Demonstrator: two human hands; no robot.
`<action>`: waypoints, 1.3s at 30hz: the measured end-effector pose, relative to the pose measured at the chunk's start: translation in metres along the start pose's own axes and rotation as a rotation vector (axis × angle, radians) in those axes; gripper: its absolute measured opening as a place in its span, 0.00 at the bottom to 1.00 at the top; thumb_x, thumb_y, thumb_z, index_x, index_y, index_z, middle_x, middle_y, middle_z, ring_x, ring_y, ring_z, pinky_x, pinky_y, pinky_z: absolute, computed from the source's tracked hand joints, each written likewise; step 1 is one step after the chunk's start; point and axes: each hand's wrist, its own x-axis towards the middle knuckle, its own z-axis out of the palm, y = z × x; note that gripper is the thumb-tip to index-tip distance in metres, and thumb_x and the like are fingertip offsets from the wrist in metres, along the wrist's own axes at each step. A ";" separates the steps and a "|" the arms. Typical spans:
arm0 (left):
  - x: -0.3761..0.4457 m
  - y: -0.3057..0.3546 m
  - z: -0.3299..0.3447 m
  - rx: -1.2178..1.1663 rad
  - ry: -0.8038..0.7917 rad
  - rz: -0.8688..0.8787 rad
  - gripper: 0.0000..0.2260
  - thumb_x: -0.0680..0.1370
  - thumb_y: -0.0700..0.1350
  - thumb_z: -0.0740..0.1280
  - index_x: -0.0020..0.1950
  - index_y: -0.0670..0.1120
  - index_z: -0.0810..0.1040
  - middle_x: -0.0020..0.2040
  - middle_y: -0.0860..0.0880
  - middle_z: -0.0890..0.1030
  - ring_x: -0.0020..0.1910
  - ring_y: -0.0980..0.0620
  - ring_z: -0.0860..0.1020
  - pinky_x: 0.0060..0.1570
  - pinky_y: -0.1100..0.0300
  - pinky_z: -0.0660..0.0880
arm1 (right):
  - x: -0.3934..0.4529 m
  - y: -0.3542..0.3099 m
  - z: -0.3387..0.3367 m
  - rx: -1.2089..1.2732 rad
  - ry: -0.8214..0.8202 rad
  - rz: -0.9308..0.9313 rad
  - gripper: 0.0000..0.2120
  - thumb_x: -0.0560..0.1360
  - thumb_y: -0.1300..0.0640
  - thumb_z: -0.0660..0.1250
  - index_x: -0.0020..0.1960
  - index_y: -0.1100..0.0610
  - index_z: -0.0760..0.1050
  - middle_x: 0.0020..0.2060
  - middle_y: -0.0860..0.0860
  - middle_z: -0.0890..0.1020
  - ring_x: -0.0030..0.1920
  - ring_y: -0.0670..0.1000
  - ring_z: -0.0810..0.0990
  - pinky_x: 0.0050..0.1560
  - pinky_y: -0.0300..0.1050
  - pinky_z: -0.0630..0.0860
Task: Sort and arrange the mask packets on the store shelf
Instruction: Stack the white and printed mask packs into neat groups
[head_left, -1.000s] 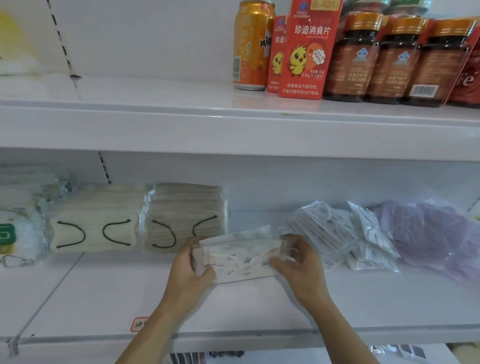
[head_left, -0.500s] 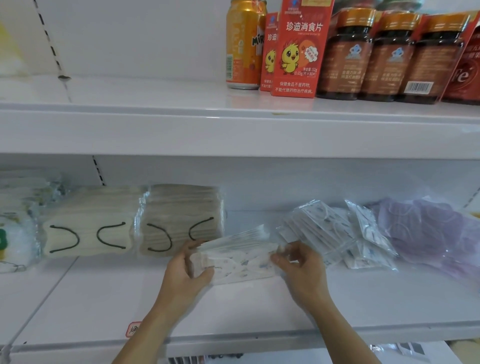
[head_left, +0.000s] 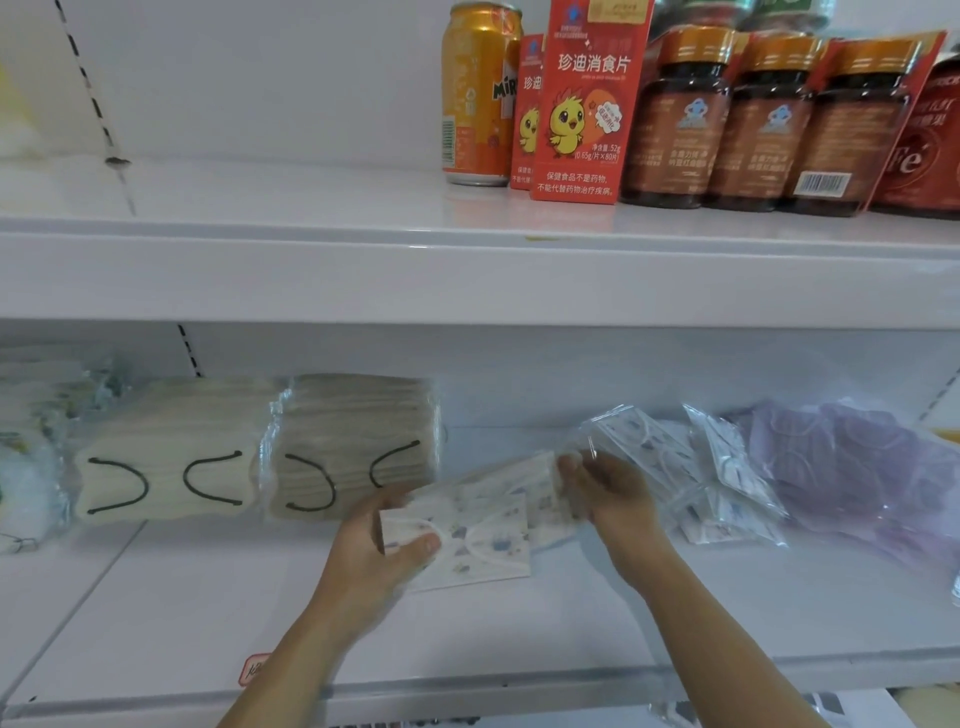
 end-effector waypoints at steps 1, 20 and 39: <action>0.000 0.001 0.002 0.001 -0.014 0.004 0.27 0.64 0.44 0.80 0.61 0.44 0.77 0.53 0.44 0.86 0.54 0.45 0.85 0.50 0.57 0.80 | 0.000 0.000 0.002 0.006 -0.003 0.013 0.15 0.80 0.55 0.71 0.37 0.60 0.76 0.30 0.52 0.75 0.32 0.49 0.72 0.34 0.39 0.69; -0.002 0.007 0.044 -0.029 0.024 0.000 0.23 0.64 0.36 0.78 0.58 0.48 0.80 0.51 0.45 0.86 0.49 0.47 0.85 0.46 0.57 0.82 | 0.000 0.004 -0.013 -0.131 -0.008 0.194 0.11 0.67 0.53 0.71 0.35 0.61 0.75 0.30 0.54 0.77 0.30 0.51 0.71 0.33 0.44 0.68; 0.018 -0.004 0.068 0.107 0.213 -0.074 0.28 0.68 0.33 0.79 0.64 0.50 0.75 0.55 0.47 0.84 0.46 0.55 0.84 0.42 0.65 0.79 | 0.058 -0.037 -0.078 -0.087 0.403 0.094 0.11 0.82 0.52 0.66 0.52 0.61 0.77 0.38 0.52 0.78 0.34 0.50 0.73 0.30 0.37 0.69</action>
